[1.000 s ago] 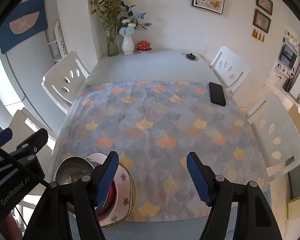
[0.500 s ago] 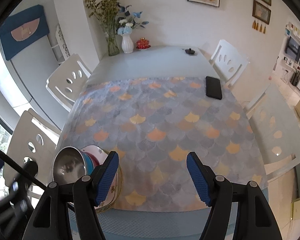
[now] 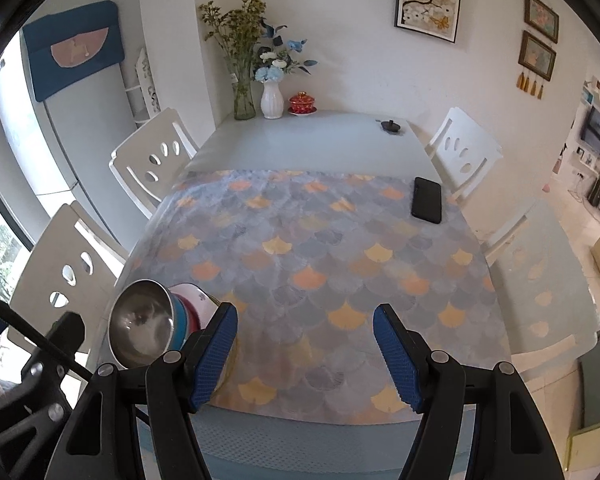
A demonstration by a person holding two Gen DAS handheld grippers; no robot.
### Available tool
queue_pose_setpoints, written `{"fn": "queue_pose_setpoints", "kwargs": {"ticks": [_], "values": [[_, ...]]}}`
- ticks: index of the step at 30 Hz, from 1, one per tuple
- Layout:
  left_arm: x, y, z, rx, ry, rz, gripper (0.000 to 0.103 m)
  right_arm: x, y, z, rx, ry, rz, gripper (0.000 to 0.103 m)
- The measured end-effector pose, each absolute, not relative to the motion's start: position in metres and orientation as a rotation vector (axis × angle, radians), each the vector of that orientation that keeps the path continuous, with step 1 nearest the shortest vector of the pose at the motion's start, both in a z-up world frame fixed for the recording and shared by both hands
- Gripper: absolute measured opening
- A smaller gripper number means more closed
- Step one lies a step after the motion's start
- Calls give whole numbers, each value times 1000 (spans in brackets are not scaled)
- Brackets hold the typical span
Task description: Organize plates and bowls
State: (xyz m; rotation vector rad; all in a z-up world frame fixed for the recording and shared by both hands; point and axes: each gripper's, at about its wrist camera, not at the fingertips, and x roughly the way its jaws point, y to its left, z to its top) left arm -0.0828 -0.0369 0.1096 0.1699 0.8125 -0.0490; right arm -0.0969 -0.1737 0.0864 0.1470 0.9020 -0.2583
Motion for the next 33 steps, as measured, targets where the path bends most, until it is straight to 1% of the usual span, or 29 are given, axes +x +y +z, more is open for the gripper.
{"fn": "queue_pose_setpoints", "kwargs": {"ticks": [6,8,15,24,33], "values": [[-74,-34,116,164,794,-54,82,-96,-178,91,144,891,-290,68],[-67,-28,115,151,808,-55,84,-94,-176,93,144,890,-294,68],[-42,-14,102,127,861,-91,84,-84,-159,93,85,887,-322,68],[-12,-5,82,146,917,-161,84,-63,-144,73,58,932,-406,68],[5,1,74,160,919,-224,84,-59,-132,61,64,951,-466,68]]}}
